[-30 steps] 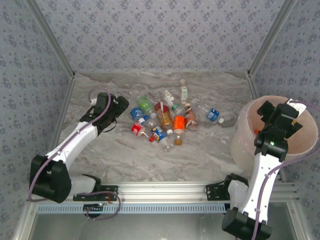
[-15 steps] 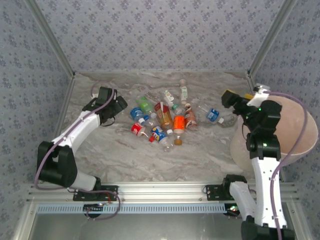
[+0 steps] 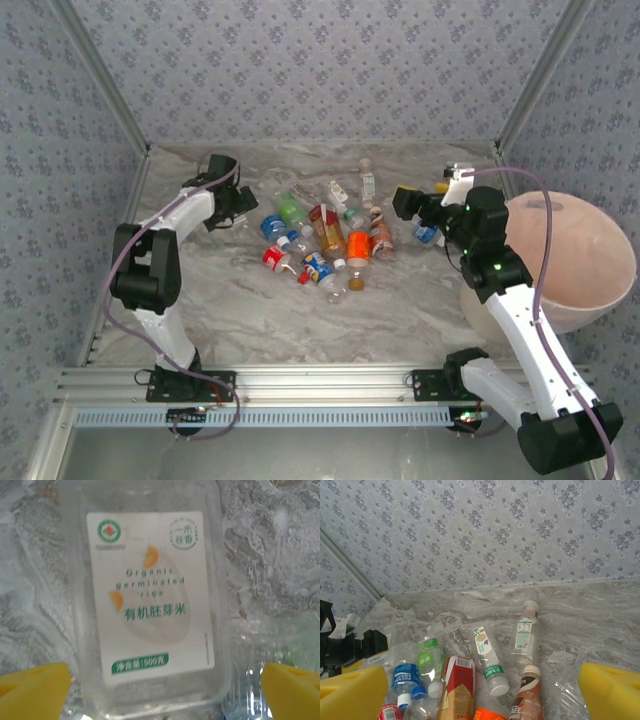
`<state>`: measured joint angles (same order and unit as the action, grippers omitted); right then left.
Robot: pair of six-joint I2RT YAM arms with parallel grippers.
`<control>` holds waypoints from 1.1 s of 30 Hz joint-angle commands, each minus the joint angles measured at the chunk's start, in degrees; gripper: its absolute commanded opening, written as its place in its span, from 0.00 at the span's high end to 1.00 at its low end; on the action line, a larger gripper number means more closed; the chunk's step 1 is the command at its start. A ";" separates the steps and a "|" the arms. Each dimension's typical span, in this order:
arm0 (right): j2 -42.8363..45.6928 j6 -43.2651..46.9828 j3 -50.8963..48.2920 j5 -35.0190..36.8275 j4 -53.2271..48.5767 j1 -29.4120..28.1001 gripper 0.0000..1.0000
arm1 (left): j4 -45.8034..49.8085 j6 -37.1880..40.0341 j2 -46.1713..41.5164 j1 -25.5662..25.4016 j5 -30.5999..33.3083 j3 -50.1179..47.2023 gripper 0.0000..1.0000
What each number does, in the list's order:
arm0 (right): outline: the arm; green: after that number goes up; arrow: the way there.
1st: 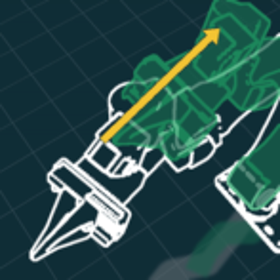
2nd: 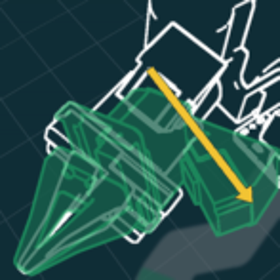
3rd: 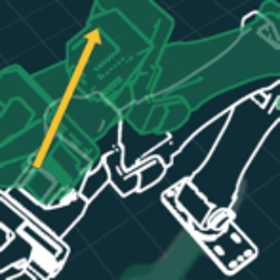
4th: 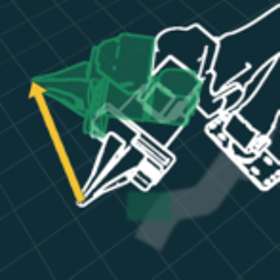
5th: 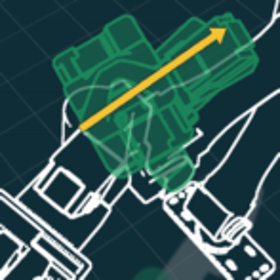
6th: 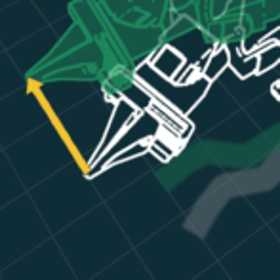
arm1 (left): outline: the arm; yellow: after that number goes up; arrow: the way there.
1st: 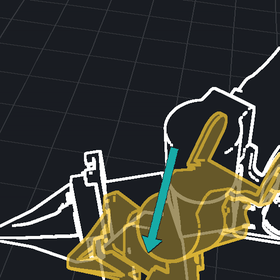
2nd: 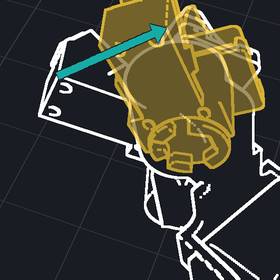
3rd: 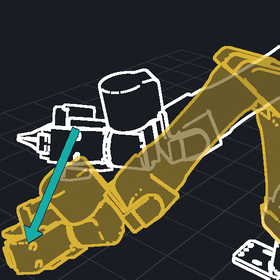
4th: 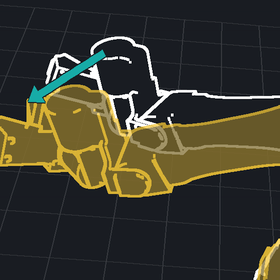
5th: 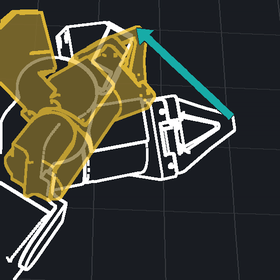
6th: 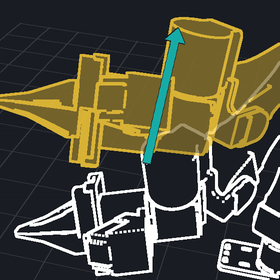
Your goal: Put the plastic bottles in the bin
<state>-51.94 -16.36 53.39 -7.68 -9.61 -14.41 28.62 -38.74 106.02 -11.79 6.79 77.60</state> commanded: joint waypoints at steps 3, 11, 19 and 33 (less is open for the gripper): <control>0.04 1.94 1.37 3.24 -0.99 -0.92 0.00 | 1.28 1.77 3.24 1.39 -0.98 2.79 0.02; -0.98 2.29 2.10 3.90 -2.05 -1.41 0.00 | 1.05 2.56 3.03 3.26 -0.48 0.39 0.04; -2.90 2.87 3.20 5.28 -2.40 -3.01 0.00 | -0.39 7.92 4.37 3.27 -3.56 -0.12 0.02; -4.61 5.11 4.02 8.31 -3.43 -5.23 0.00 | 3.28 10.79 7.43 3.18 0.73 1.73 0.10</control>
<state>-56.31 -12.47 55.11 -0.95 -12.08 -19.09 30.20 -29.15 112.97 -8.62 6.07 77.89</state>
